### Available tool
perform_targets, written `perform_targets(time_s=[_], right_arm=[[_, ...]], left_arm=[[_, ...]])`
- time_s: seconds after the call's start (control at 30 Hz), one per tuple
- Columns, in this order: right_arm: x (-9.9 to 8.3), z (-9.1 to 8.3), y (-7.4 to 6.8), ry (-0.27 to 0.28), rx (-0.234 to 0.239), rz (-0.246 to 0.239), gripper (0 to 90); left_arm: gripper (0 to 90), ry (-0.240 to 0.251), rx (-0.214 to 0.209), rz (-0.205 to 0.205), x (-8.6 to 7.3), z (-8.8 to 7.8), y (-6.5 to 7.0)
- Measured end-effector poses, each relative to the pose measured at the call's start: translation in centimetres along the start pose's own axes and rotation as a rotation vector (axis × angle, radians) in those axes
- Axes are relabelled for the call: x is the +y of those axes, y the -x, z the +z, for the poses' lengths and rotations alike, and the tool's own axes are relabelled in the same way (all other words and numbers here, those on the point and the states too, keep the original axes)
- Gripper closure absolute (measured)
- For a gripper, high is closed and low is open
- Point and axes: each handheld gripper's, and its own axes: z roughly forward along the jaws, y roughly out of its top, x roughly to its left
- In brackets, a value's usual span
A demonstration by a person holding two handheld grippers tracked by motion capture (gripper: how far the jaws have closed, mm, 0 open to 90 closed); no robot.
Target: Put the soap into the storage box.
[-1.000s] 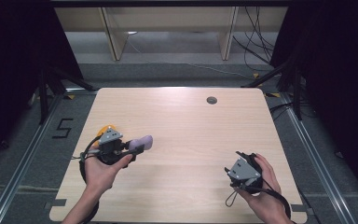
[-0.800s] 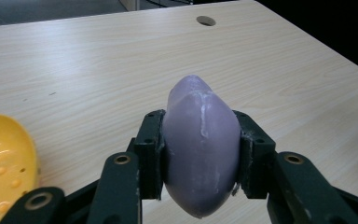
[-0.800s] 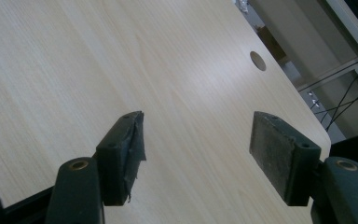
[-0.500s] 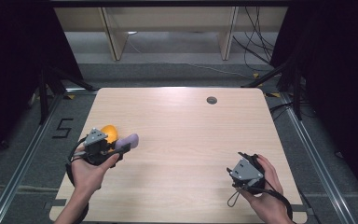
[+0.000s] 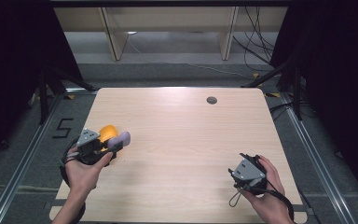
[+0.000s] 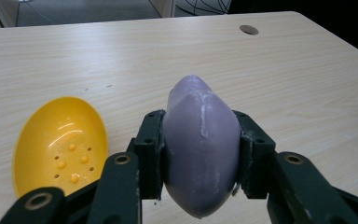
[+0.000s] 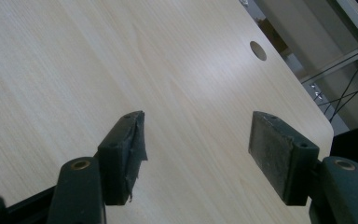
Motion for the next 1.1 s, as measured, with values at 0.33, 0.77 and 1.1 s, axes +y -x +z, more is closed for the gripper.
perform_targets(time_s=[0.33,0.77,1.1], right_arm=[[-0.1,0.0,0.0,-0.002,0.007,0.002,36.7],[-0.1,0.1,0.2,0.007,0.009,-0.008,36.7],[-0.3,0.0,0.2,0.001,-0.003,0.014,36.6]], left_arm=[[58.7,0.023,0.039,-0.032,0.1,-0.1,-1.1],[58.7,0.068,0.099,-0.047,0.6,-0.6,-2.4],[58.7,0.089,0.160,-0.063,0.7,-0.6,-3.7]])
